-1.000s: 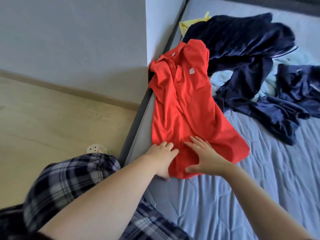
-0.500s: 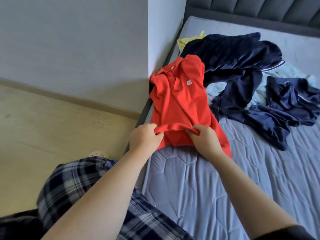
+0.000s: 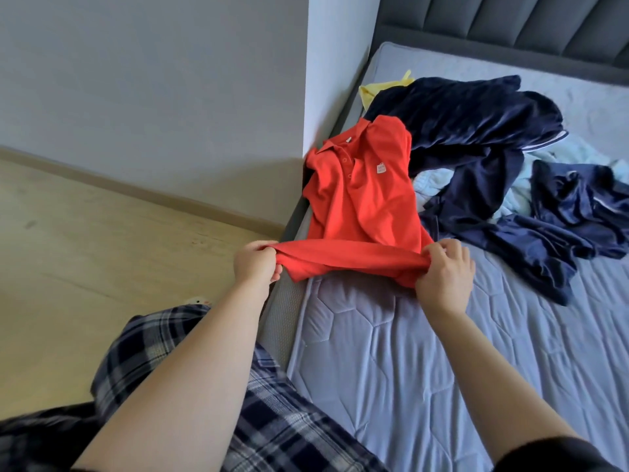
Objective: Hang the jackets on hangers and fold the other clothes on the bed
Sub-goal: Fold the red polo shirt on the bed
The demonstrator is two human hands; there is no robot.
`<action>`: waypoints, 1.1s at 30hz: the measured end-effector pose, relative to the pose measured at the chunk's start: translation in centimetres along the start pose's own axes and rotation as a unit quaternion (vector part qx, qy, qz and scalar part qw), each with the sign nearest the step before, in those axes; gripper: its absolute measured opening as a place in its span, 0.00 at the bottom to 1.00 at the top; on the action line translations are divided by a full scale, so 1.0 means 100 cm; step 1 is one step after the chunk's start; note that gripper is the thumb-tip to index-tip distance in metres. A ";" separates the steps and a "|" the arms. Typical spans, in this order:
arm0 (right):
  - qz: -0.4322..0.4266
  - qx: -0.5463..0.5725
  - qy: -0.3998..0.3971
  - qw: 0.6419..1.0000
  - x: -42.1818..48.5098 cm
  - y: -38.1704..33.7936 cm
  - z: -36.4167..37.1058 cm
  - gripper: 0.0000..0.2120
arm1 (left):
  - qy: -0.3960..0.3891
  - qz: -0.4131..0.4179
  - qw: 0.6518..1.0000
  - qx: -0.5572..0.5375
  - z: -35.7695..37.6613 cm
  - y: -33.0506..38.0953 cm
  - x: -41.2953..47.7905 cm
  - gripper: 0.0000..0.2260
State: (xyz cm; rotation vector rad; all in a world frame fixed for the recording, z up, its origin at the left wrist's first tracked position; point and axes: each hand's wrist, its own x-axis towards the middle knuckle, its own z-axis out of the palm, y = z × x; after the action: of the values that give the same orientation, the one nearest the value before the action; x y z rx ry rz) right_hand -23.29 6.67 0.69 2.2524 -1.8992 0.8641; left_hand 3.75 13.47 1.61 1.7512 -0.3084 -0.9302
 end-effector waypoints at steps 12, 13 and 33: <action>0.063 0.134 0.059 0.987 -0.014 0.051 -0.016 0.13 | -0.318 -0.060 0.945 -0.043 -0.001 0.006 -0.019 0.18; 0.009 0.082 0.009 0.997 -0.011 0.057 -0.017 0.12 | -0.367 -0.044 0.924 0.095 -0.004 0.000 -0.020 0.17; 0.430 0.203 -0.212 0.854 -0.025 0.121 -0.005 0.06 | -0.145 0.138 0.818 0.539 0.019 -0.066 0.013 0.22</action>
State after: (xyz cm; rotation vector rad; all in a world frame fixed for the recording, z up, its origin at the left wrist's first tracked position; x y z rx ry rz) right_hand -34.88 6.30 -3.61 1.7938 -3.3325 0.9458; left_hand 1.72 13.99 -5.08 2.4481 -1.4860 -0.8464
